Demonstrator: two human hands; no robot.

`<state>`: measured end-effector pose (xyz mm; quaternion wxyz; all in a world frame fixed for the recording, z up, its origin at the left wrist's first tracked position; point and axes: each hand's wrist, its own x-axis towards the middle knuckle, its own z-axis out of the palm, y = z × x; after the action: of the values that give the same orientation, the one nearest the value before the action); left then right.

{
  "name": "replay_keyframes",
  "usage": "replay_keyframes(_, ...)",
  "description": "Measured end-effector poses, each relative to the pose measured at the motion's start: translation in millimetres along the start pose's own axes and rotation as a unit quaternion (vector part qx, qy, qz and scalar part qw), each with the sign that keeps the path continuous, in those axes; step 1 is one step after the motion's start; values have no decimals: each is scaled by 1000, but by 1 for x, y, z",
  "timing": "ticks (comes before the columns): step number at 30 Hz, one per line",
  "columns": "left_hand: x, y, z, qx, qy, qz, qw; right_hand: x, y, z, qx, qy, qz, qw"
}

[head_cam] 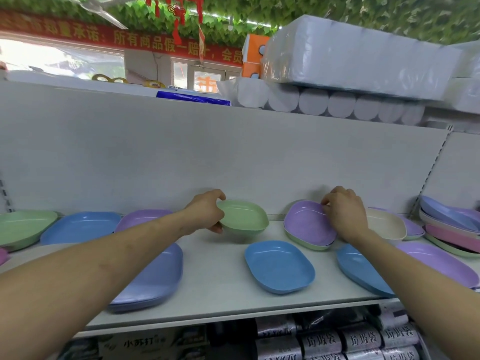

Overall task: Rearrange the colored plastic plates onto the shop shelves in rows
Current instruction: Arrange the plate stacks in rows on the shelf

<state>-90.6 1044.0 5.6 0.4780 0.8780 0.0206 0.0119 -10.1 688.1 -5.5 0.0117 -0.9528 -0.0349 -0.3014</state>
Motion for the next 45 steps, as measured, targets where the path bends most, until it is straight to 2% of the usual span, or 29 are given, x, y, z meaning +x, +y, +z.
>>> replay_keyframes(6,-8,-4,-13,-10,16,2,1000,-2,-1,-16,78,-32,-10,996)
replay_keyframes(12,-16,-9,-27,-25,33,-8,999,-8,-2,-38,161,-85,14,983)
replay_keyframes(16,-23,-10,-42,-38,40,-17,998,-11,-10,-49,258,-72,14,963)
replay_keyframes(20,-35,-10,-61,-45,65,-21,997,-13,-38,-60,400,-105,60,908)
replay_keyframes(27,-64,-31,-113,-46,81,-10,996,-20,-117,-82,590,-228,85,770)
replay_keyframes(32,-92,-58,-157,-52,90,-20,994,-28,-177,-93,618,-298,63,725)
replay_keyframes(38,-126,-100,-212,-50,108,-40,992,-42,-243,-98,587,-345,7,732)
replay_keyframes(45,-167,-143,-274,-27,123,-53,991,-66,-313,-110,554,-351,-43,754)
